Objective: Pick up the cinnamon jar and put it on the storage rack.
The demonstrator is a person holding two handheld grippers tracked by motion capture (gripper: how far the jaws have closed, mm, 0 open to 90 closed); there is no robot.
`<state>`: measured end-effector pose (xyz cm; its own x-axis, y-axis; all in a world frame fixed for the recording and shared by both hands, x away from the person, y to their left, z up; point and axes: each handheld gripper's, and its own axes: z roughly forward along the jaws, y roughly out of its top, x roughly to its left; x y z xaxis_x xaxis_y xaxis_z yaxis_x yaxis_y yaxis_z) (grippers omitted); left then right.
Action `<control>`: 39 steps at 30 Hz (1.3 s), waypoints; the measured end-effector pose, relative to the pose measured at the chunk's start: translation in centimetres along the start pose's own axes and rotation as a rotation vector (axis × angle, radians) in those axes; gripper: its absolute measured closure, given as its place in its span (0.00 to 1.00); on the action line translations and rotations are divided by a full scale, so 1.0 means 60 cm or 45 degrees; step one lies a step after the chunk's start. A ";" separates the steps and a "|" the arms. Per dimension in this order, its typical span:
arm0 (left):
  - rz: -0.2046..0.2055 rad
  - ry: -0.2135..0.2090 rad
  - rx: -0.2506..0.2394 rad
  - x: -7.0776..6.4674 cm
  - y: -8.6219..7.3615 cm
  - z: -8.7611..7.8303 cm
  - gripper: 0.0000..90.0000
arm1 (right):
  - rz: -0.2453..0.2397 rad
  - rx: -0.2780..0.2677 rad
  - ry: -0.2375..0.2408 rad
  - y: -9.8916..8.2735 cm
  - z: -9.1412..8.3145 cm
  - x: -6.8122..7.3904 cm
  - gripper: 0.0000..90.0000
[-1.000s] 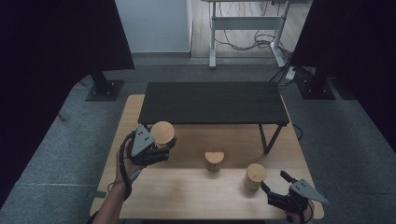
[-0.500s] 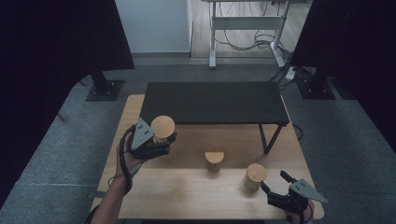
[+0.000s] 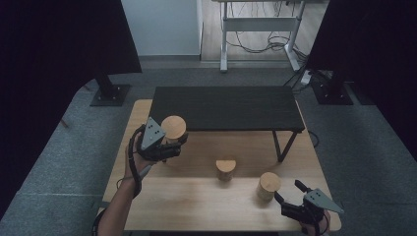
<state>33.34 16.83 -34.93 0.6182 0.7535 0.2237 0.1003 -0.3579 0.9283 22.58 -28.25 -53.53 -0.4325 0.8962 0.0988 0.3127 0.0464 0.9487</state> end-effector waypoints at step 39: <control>0.019 0.071 -0.027 0.059 0.050 0.063 0.28 | 0.038 -0.012 0.016 0.000 -0.001 -0.001 0.10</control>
<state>38.81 16.33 -32.48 0.5749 0.7781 0.2530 0.0749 -0.3579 0.9307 22.57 -28.32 -53.53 -0.4337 0.8915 0.1310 0.3178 0.0153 0.9480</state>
